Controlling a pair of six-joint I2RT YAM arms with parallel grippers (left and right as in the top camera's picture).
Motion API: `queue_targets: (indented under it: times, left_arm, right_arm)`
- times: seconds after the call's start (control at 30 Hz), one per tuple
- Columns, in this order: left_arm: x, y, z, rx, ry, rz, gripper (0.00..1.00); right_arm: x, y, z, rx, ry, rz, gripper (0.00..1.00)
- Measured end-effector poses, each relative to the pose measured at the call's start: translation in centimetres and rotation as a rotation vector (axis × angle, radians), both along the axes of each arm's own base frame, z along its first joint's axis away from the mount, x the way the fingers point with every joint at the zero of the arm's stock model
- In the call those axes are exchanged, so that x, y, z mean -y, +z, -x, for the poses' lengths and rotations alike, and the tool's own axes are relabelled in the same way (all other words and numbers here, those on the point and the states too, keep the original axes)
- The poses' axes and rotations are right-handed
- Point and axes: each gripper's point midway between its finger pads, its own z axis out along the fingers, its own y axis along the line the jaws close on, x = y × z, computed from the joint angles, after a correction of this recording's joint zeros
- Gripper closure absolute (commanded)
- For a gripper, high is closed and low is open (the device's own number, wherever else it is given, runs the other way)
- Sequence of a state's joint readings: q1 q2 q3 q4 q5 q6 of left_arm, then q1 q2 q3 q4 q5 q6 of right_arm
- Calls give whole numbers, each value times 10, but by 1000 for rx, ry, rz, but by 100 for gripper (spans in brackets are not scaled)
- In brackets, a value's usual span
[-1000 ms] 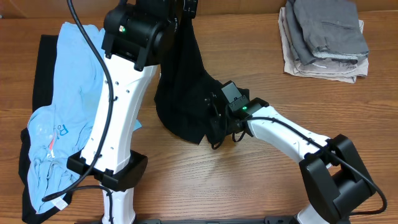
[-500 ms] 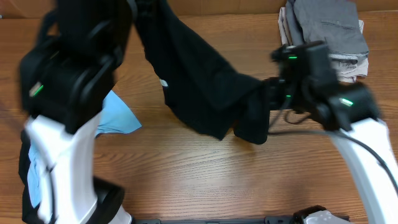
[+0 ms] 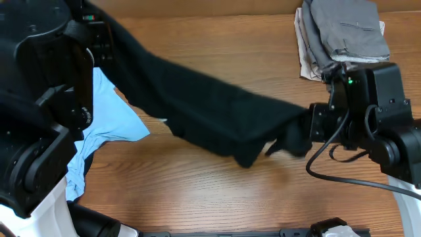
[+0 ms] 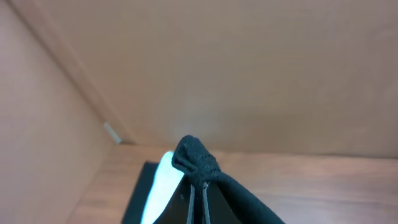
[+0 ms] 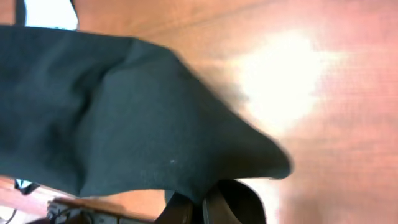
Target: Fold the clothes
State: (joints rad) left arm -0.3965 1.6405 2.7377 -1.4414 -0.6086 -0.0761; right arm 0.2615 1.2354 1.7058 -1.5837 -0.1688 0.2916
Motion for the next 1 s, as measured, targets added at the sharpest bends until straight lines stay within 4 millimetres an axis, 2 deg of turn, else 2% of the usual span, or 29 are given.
queue_targets:
  times: [0.17,0.27,0.37,0.5,0.6,0.63,0.67,0.7,0.73,0.77,0.8,0.83,0.87,0.93,1.0]
  left_arm:
    - [-11,-16,-11,-59,64,-19,96]
    - [-16,-42,-34,-148,100,-37,96]
    - [-20,-87,-72,-290,129,-62,96]
    - [-26,-154,-123,-459,164,-77,96]
    - [-32,-211,-160,-575,185,-83,96]
    - [-35,-226,-171,-599,191,-80,89]
    - [-36,-240,-179,-621,194,-80,70]
    - [-39,-256,-189,-644,199,-79,41]
    - [-41,-267,-195,-658,206,-74,18]
    - [-43,-280,-202,-677,210,-74,4]
    - [-45,-293,-208,-696,211,-71,0]
    - [-45,-303,-211,-713,208,-65,0]
    - [-46,-310,-214,-726,204,-58,0]
    - [-43,-321,-217,-746,181,-33,0]
    - [-34,-323,-218,-750,133,4,0]
  right_arm:
    - [2,-4,6,-42,-22,2,96]
    - [3,-9,-3,-55,-35,19,96]
    - [-1,-21,-26,-75,-38,41,96]
    - [-10,-51,-67,-120,-22,74,96]
    - [-23,-83,-114,-121,5,87,96]
    - [-27,-94,-130,-113,17,87,96]
    - [-31,-102,-143,-98,24,86,96]
    - [-36,-111,-159,-77,35,80,96]
    - [-42,-116,-173,-49,45,69,96]
    - [-48,-121,-187,-19,57,54,95]
    - [-54,-126,-201,11,68,37,93]
    - [-59,-129,-211,35,78,20,77]
    - [-64,-130,-220,60,88,5,56]
    - [-72,-127,-234,114,107,-27,25]
    - [-75,-123,-234,120,120,-42,12]
